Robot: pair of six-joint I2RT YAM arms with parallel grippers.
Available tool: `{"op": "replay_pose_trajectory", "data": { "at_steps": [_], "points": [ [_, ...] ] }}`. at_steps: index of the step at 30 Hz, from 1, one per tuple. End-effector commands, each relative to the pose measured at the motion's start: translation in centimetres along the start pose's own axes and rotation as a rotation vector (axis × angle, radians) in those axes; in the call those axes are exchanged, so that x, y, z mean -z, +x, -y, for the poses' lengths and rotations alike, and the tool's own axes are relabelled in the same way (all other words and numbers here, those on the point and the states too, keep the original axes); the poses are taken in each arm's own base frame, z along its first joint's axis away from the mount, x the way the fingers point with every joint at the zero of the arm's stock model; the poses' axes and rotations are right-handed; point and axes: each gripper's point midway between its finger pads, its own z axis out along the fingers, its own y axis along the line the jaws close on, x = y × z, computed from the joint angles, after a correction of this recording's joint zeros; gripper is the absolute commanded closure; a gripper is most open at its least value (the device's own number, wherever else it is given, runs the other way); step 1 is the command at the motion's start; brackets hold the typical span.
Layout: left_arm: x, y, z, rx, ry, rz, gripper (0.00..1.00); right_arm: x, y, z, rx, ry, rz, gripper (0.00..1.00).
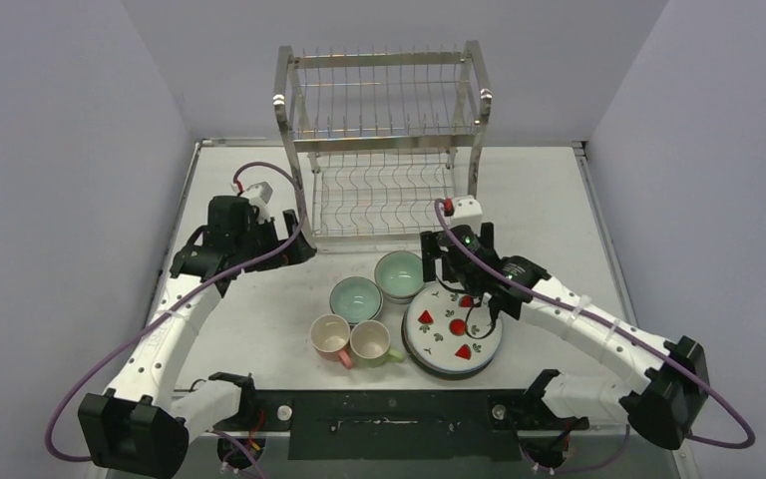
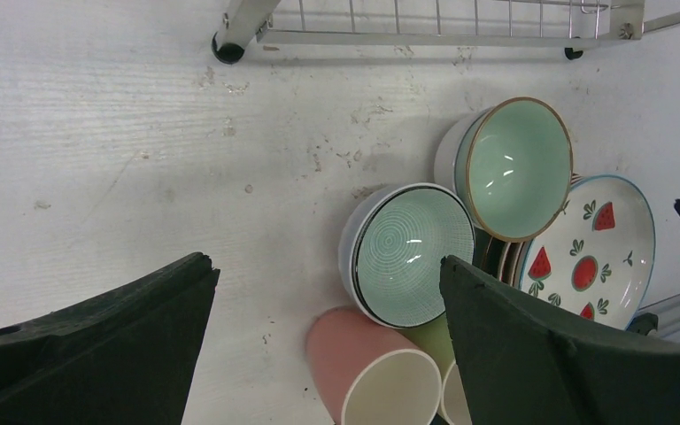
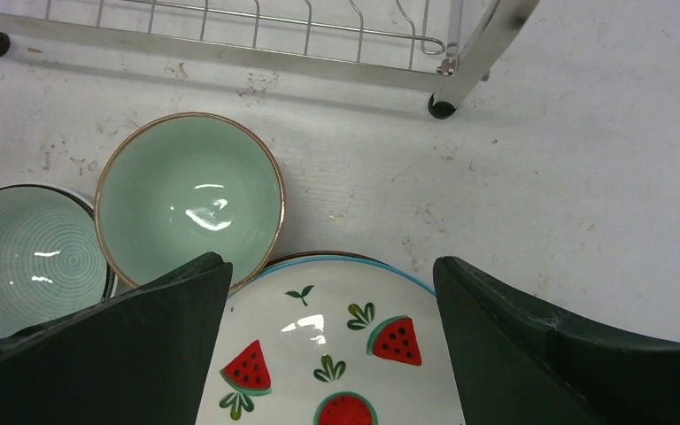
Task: Load the mixed dishes into the dish rack
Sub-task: Pick up the bowl from the center of the board.
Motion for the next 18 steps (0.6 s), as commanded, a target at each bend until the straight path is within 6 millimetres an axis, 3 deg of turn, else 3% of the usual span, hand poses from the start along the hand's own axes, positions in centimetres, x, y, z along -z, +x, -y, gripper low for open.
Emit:
{"op": "replay_pose_trajectory", "data": {
  "at_steps": [1, 6, 12, 18],
  "points": [
    [-0.3, -0.6, 2.0, -0.029, 0.106, 0.005, 0.03, -1.4, -1.0, -0.7, -0.031, 0.05, -0.001, 0.14],
    [0.8, -1.9, 3.2, -0.075, 0.14, 0.053, 0.03, -3.3, -0.4, -2.5, -0.06, 0.014, -0.028, 0.23],
    [0.4, -0.5, 1.6, -0.085, 0.088, 0.046, 0.03, -5.5, 0.2, -3.6, -0.093, 0.009, -0.066, 0.34],
    [0.7, 0.2, 2.0, -0.114, 0.098, 0.049, 0.03, -7.5, 1.3, -3.3, -0.132, 0.015, -0.093, 0.41]
  ]
}}
